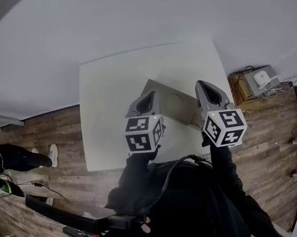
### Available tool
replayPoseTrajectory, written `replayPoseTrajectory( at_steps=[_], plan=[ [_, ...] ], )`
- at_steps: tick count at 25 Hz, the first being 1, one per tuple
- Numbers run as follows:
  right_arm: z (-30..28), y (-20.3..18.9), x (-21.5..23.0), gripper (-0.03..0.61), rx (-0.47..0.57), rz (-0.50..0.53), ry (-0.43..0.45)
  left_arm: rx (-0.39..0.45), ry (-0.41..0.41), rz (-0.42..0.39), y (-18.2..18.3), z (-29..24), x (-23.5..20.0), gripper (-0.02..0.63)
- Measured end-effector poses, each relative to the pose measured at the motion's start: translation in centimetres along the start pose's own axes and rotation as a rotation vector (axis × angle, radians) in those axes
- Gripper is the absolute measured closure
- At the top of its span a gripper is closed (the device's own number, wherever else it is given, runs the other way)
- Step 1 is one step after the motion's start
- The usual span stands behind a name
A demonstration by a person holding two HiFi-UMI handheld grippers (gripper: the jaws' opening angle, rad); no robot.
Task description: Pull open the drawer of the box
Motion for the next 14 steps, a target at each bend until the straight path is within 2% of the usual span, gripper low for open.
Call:
replayPoseTrajectory(
  at_steps=[14],
  plan=[
    [-0.02, -0.26, 0.45, 0.578, -0.011, -0.031, 0.0, 0.002, -0.002, 0.004, -0.04, -0.43, 0.12, 0.618]
  ],
)
Point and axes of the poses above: the fingertips, and each gripper's own axes: z backward along the fingers, x to its right, y out of its top, the point moved 9 cm from there along z, backward along the fingers, and after that the axes turned 8 degrees about -y, right-handed, at the moved point
